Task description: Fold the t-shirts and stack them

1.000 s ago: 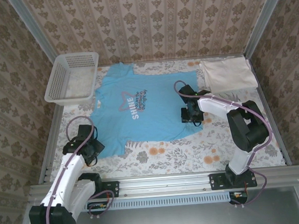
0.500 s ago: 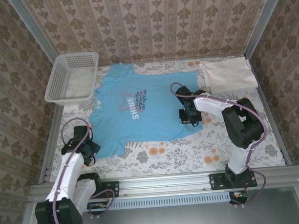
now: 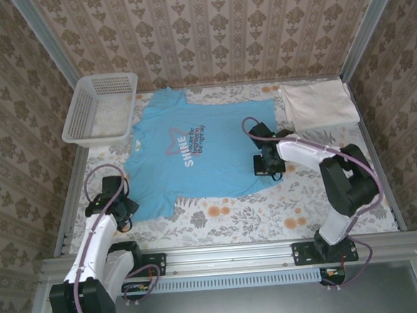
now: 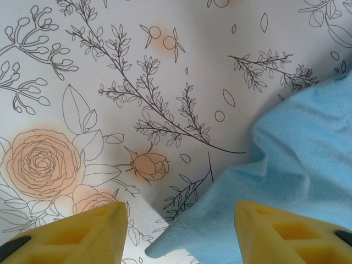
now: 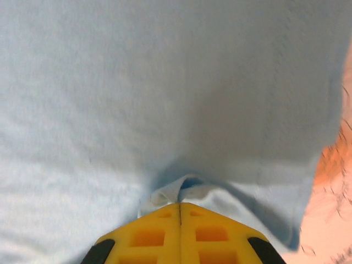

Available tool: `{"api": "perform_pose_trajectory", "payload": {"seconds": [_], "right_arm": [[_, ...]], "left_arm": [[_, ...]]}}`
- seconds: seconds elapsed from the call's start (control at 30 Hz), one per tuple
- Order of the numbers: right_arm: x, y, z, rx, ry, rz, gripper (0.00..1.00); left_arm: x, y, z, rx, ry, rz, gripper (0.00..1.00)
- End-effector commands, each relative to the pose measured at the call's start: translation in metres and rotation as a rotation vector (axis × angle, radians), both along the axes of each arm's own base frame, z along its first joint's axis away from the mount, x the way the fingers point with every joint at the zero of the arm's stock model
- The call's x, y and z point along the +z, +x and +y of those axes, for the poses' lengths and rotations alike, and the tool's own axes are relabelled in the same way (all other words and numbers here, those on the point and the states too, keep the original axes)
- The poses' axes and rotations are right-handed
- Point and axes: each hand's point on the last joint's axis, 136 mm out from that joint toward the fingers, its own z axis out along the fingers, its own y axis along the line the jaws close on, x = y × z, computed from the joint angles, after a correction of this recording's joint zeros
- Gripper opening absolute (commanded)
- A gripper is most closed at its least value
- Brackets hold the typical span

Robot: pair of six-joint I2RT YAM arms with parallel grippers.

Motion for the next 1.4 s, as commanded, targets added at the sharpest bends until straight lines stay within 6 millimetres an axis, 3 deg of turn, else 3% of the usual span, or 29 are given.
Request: {"api": "perform_pose_trajectory", "payload": {"seconds": [0.0, 0.33, 0.5, 0.7, 0.77, 1.0, 1.33, 1.37], "right_arm": [[0.017, -0.008, -0.004, -0.042, 0.071, -0.054, 0.00], [0.023, -0.045, -0.028, -0.129, 0.188, -0.098, 0.00], [0.024, -0.069, -0.033, -0.160, 0.231, -0.118, 0.00], [0.017, -0.092, -0.037, -0.187, 0.264, -0.125, 0.00], [0.014, -0.095, -0.041, -0.196, 0.257, -0.129, 0.00], [0.007, -0.093, -0.048, -0.256, 0.285, -0.133, 0.00], [0.011, -0.095, -0.061, -0.392, 0.375, -0.191, 0.00], [0.011, -0.095, -0.061, -0.392, 0.374, -0.190, 0.05]], "left_arm": [[-0.007, 0.001, 0.000, -0.043, 0.009, 0.020, 0.55], [-0.022, 0.006, -0.013, -0.103, -0.050, 0.084, 0.50], [-0.021, 0.005, -0.009, -0.112, -0.028, 0.094, 0.49], [-0.024, 0.003, -0.010, -0.112, -0.035, 0.108, 0.37], [-0.024, 0.004, -0.011, -0.116, -0.038, 0.112, 0.26], [-0.023, 0.006, -0.014, -0.132, -0.040, 0.119, 0.00], [0.007, 0.012, -0.026, -0.168, -0.022, 0.047, 0.00], [0.009, 0.012, -0.026, -0.167, -0.019, 0.040, 0.00]]}}
